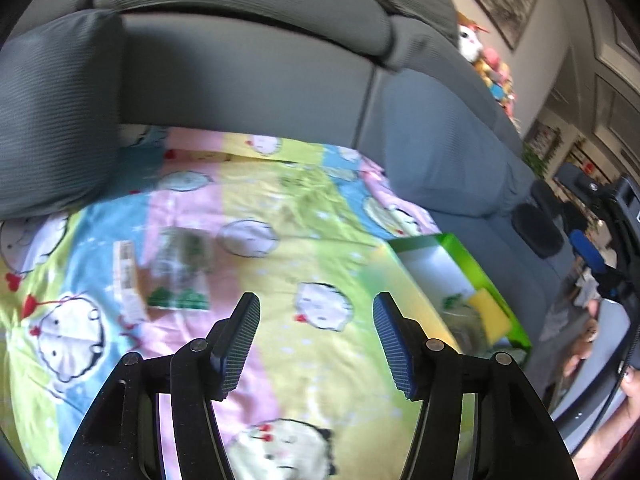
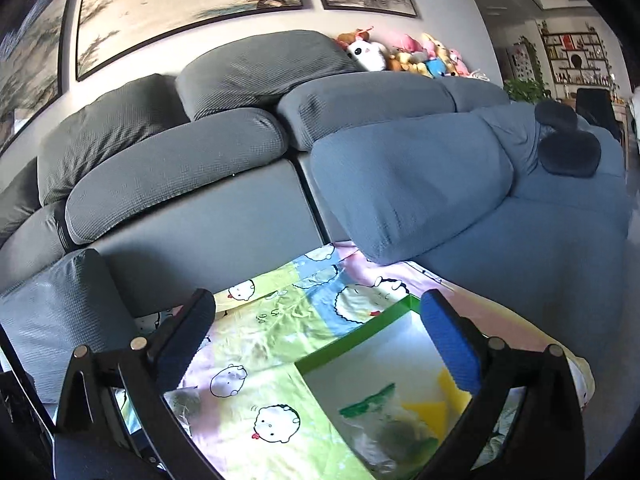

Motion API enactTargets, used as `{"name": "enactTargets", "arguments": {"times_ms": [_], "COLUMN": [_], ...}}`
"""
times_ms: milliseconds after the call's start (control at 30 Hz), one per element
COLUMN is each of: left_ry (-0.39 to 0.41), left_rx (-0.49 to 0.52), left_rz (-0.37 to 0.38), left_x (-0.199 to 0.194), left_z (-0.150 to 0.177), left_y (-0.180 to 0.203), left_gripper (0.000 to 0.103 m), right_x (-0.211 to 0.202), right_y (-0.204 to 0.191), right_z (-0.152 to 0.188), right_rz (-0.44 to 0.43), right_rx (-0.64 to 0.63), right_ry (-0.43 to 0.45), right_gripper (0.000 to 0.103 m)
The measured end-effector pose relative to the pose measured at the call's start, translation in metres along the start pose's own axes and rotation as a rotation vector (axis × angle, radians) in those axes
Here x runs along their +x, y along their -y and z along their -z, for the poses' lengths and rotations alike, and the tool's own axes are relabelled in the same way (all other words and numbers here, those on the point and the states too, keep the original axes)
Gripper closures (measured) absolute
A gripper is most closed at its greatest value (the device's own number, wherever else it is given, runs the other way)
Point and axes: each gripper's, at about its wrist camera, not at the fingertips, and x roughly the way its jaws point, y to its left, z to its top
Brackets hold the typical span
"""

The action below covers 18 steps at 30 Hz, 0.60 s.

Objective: Organize objects
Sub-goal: 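Move the right tool back toward the white tissue pack on the bed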

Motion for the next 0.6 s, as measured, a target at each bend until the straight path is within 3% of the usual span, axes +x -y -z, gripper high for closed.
{"name": "enactTargets", "arguments": {"times_ms": [267, 467, 600], "left_ry": [0.054, 0.051, 0.054], "left_rx": [-0.014, -0.063, -0.096], "left_rz": [-0.089, -0.124, -0.163], "left_x": [0.004, 0.008, 0.007], "left_z": [-0.005, 0.003, 0.004], "left_y": [-0.049, -0.085, -0.102], "left_gripper": [0.043, 0.042, 0.042], "right_x": [-0.005, 0.013, 0.023], "right_y": [-0.03, -0.049, -0.062], "right_z": [0.005, 0.017, 0.023], "right_rz": [0.04, -0.005, 0.068], "right_rx": [-0.038, -0.057, -0.058], "right_ry": [0.126, 0.054, 0.014], "right_gripper": [0.001, 0.001, 0.001]}}
